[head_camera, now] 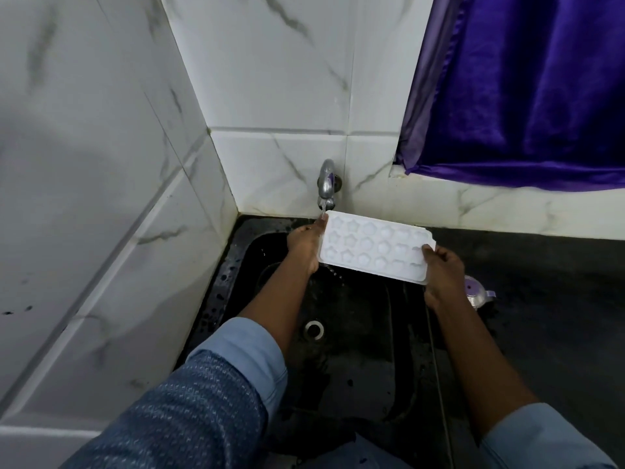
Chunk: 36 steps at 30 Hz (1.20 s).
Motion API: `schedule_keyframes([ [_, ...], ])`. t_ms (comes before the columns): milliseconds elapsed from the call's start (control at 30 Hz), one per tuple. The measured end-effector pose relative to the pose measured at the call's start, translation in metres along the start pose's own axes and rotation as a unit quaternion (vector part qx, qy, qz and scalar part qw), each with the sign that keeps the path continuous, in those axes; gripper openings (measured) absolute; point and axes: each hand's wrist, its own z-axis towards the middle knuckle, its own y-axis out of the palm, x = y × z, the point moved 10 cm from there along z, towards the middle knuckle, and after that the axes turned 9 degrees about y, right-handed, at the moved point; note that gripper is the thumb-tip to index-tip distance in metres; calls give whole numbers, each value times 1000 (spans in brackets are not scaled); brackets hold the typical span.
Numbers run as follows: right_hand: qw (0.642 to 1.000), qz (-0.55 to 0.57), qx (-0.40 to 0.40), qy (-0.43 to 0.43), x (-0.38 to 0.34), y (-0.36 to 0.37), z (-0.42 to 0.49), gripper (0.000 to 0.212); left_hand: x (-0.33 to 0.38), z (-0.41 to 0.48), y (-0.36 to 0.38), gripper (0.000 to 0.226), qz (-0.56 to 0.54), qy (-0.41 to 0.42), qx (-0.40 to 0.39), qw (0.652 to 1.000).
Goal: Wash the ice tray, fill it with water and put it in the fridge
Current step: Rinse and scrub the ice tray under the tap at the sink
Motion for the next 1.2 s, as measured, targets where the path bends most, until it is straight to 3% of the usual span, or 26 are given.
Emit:
schedule_keyframes([
  [100,998,-56,2,-12,5,14,-4,28,6,-1,-13,46,-8,0,-5,1000],
  [200,994,-102,-15,-26,7,35,-9,18,18,-1,-31,11,-1,14,-12,1000],
  [433,977,-189,-90,-43,8,105,-30,19,39,-6,-95,48,7,48,32,998],
  [567,957,-235,-139,-97,1,146,-49,20,44,-10,-135,66,-25,56,69,996],
  [700,910,-324,-161,-202,-13,182,-70,23,48,-15,-173,56,-46,71,138,987],
  [900,863,-387,-185,-267,-20,215,-90,29,49,-15,-200,42,-72,84,180,977],
  [1033,872,-371,-197,-252,-19,214,-87,23,54,-18,-191,16,-53,112,147,981],
  [1133,886,-348,-221,-211,-14,209,-81,15,64,-21,-179,26,23,176,110,978],
  [1200,915,-295,-231,-149,-10,202,-73,20,69,-24,-172,30,64,213,88,971],
])
